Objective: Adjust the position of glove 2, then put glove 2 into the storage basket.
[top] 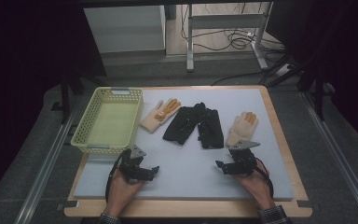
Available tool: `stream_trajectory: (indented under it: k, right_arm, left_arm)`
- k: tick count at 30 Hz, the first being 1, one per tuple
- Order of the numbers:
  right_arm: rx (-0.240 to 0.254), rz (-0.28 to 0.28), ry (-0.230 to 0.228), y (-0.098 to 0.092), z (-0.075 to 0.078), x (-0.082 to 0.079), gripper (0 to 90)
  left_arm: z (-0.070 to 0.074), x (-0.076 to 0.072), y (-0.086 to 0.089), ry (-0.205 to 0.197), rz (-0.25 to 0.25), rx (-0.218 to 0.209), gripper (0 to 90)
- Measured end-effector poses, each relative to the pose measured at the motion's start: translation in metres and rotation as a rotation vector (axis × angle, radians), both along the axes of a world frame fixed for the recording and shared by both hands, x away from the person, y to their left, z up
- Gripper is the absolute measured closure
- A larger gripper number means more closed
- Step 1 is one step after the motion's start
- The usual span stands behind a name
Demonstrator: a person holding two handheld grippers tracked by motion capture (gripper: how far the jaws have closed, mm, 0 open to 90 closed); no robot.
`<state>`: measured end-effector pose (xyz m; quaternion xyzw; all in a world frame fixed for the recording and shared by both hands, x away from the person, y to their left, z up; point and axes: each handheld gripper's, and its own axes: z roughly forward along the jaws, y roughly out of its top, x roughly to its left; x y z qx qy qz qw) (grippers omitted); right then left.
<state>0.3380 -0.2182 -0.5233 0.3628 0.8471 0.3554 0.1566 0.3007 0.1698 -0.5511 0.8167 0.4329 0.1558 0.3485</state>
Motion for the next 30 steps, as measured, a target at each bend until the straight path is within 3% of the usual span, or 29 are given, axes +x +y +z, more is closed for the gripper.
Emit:
stream_trajectory:
  k: [17, 25, 30]
  right_arm:
    - [-0.006, -0.022, -0.026, 0.011, 0.019, 0.016, 22.7]
    - [-0.004, -0.024, -0.031, 0.015, 0.029, 0.035, 33.0]
    - [-0.020, -0.033, -0.044, 0.021, 0.034, 0.062, 38.3]
  left_arm:
    - [0.000, 0.000, 0.000, 0.000, 0.000, 0.000, 5.1]
    - [0.000, 0.000, 0.000, 0.000, 0.000, -0.001, 5.1]
    - [0.000, 0.000, 0.000, 0.001, 0.000, -0.001, 5.1]
